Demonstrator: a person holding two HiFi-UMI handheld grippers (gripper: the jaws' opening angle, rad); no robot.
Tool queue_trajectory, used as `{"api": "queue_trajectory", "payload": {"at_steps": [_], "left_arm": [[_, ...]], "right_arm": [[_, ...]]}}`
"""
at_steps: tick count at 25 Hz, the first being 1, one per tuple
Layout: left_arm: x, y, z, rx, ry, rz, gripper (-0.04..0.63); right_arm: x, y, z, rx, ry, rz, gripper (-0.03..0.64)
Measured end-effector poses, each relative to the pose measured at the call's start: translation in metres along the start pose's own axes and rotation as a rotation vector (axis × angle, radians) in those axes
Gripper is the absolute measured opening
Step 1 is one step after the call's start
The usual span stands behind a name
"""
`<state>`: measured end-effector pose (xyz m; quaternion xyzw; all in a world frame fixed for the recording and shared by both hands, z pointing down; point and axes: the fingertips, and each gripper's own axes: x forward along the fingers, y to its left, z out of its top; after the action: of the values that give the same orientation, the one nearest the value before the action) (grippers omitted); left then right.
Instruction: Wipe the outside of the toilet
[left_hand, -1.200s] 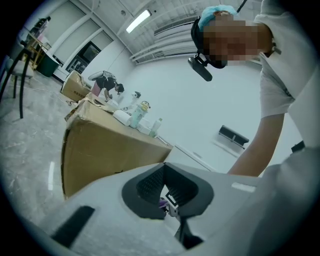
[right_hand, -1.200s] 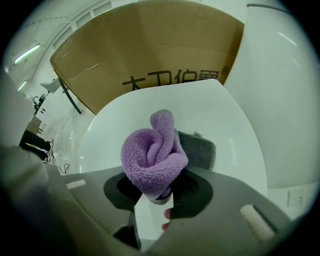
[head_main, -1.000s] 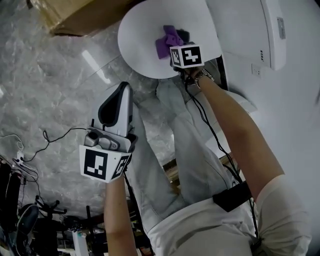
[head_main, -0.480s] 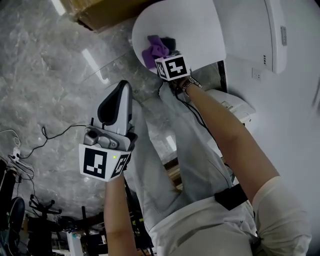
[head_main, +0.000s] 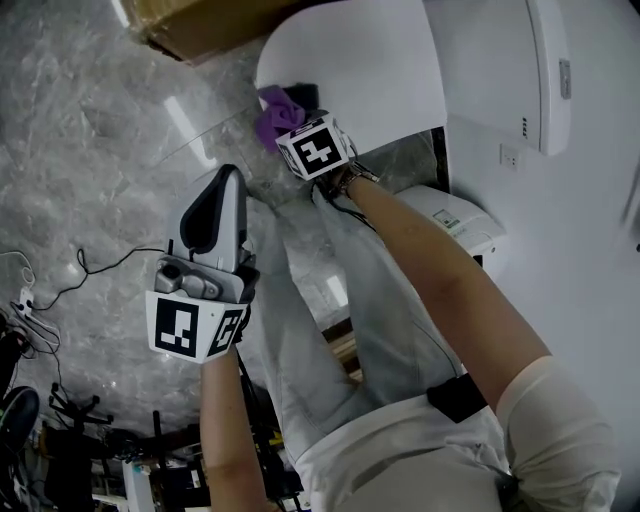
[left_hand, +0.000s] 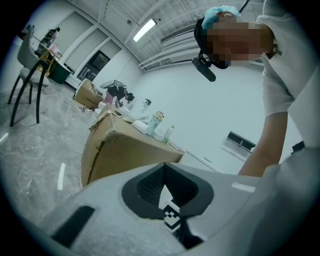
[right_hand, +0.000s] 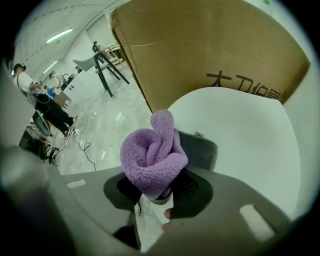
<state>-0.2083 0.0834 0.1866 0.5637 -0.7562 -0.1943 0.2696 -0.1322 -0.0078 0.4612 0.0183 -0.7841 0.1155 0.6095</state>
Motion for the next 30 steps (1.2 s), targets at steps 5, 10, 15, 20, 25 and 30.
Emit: {"api": "queue_trajectory", "payload": {"at_steps": [5, 10, 15, 20, 25, 30], "left_arm": [[0.033, -0.032, -0.011, 0.004, 0.015, -0.014, 0.005], [0.079, -0.079, -0.033, 0.01, 0.048, -0.056, 0.005], [0.135, -0.129, -0.044, 0.024, 0.082, -0.135, 0.005], [0.192, -0.178, -0.057, 0.044, 0.1, -0.213, 0.005], [0.225, -0.218, -0.079, 0.054, 0.142, -0.269, 0.005], [0.236, -0.239, -0.091, 0.065, 0.175, -0.295, 0.005]], "right_arm": [[-0.005, 0.034, -0.013, -0.012, 0.045, 0.183, 0.132], [-0.019, 0.023, -0.045, -0.053, 0.009, 0.214, 0.132], [-0.051, -0.049, -0.066, -0.054, -0.028, 0.128, 0.132], [-0.082, -0.173, -0.095, 0.038, -0.042, -0.011, 0.133], [-0.11, -0.278, -0.135, 0.125, -0.062, -0.139, 0.133], [-0.123, -0.313, -0.151, 0.112, -0.083, -0.139, 0.138]]}}
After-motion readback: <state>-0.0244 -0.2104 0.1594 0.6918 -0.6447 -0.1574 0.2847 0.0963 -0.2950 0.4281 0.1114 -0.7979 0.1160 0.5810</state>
